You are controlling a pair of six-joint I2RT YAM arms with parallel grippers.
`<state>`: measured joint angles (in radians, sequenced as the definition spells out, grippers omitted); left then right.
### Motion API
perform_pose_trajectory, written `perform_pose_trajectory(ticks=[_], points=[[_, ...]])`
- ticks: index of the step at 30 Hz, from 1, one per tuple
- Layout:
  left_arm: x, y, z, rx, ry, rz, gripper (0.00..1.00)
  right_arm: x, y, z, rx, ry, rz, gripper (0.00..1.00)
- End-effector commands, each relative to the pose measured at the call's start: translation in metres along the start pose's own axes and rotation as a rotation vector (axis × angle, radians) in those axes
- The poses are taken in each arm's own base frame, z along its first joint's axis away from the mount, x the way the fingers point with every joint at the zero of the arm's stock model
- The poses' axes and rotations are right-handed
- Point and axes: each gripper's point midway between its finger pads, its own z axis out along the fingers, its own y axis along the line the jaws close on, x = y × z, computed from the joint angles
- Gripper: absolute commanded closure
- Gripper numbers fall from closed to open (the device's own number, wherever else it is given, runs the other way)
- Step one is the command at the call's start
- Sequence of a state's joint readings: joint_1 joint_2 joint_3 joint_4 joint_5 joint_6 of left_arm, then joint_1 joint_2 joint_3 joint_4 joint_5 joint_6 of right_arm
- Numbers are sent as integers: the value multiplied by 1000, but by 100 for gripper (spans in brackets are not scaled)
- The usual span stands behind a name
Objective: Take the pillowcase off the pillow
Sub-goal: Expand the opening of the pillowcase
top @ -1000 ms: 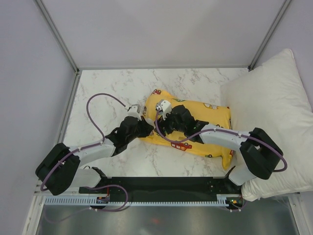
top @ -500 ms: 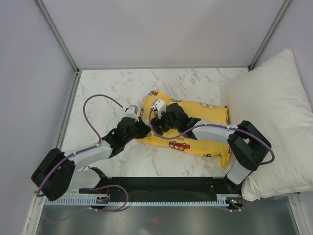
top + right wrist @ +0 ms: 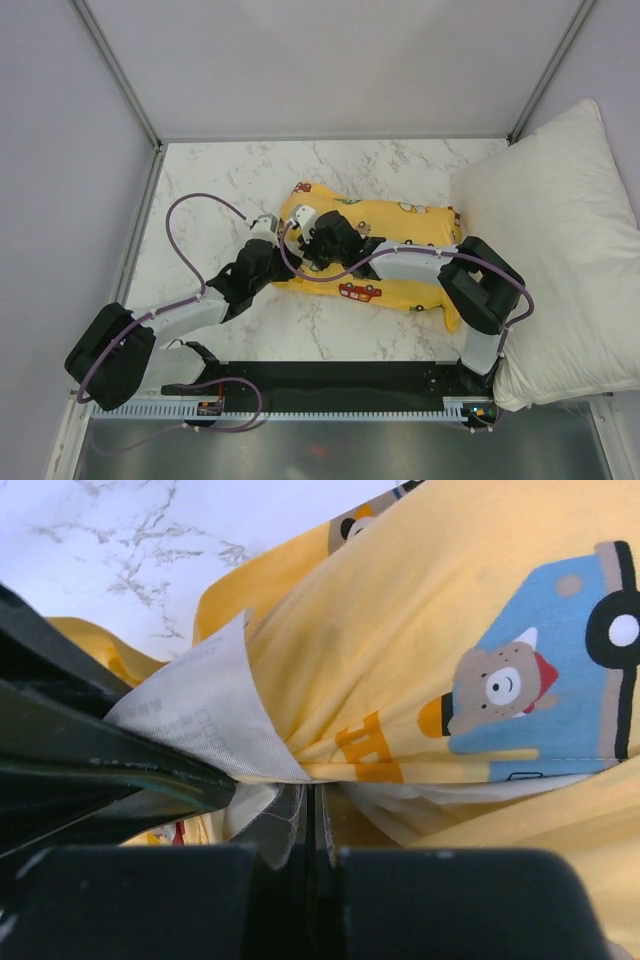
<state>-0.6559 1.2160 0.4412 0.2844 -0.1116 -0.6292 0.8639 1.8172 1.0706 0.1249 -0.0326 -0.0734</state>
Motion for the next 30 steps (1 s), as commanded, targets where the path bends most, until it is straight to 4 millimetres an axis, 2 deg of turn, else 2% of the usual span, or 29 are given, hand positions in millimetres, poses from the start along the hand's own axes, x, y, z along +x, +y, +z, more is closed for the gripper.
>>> perform_pose_trajectory(ticks=[1, 2, 3, 9, 13, 17, 21, 22, 27, 28, 30], points=[[7, -23, -6, 97, 40, 3, 98, 77, -33, 9, 174, 245, 0, 100], [10, -14, -7, 54, 56, 1, 98, 80, -46, 6, 259, 255, 18, 100], [7, -4, -8, -3, 40, -3, 98, 91, -51, 0, 293, 294, 23, 100], [-11, 30, -23, -175, -35, -58, 98, 119, -79, -21, 464, 389, 129, 100], [-19, 37, -33, -207, -69, -68, 98, 132, -90, -26, 504, 427, 170, 100], [-23, 40, -34, -213, -75, -67, 98, 133, -89, -25, 495, 427, 180, 100], [-30, 19, -31, -123, -77, -69, 98, 129, -84, -23, 471, 411, 178, 100], [-40, 10, -30, -86, -111, -72, 98, 128, -83, -23, 467, 409, 180, 100], [-64, -29, -27, 78, -176, -75, 96, 115, -62, -20, 366, 321, 263, 100], [-62, -31, -22, 86, -163, -76, 83, 113, -58, -20, 350, 309, 274, 100], [-68, -44, -16, 123, -171, -92, 72, 108, -50, -22, 328, 282, 299, 100]])
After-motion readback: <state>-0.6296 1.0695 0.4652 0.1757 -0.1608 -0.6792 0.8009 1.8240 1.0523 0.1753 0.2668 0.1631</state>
